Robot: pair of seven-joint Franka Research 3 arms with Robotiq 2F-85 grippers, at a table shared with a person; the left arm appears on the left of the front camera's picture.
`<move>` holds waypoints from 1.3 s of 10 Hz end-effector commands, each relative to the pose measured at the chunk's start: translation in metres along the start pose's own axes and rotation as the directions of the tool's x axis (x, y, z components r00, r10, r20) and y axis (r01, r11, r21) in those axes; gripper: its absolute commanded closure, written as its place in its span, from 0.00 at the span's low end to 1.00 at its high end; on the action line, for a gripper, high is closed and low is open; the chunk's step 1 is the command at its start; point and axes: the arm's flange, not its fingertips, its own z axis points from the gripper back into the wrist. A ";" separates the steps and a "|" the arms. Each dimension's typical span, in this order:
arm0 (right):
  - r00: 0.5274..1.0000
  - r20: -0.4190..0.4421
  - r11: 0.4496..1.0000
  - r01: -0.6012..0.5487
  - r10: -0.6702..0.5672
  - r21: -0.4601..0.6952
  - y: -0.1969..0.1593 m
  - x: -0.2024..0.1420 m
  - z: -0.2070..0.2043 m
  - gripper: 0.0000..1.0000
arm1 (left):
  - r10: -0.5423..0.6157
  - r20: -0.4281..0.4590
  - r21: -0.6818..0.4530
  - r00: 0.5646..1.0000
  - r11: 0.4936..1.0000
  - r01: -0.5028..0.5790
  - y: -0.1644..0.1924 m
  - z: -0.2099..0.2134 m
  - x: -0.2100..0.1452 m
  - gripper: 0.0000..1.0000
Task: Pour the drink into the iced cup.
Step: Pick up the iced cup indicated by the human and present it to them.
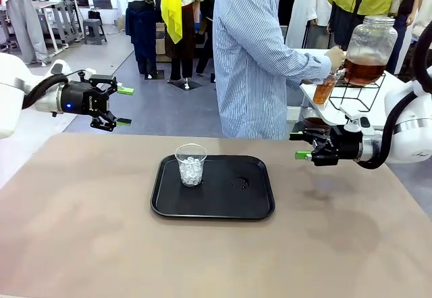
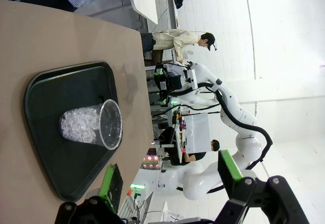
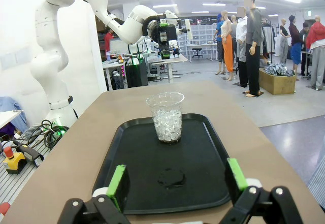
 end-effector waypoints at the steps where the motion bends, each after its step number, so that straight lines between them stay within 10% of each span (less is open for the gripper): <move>1: 1.000 -0.001 1.000 0.002 -0.002 0.001 -0.001 0.003 -0.001 0.00 | -0.003 0.002 0.002 1.000 1.000 0.003 -0.001 -0.001 0.000 0.00; 13: 1.000 -0.001 1.000 0.002 -0.002 0.001 -0.001 0.003 -0.001 0.00 | -0.003 0.002 0.002 1.000 1.000 0.003 -0.001 -0.001 0.000 0.00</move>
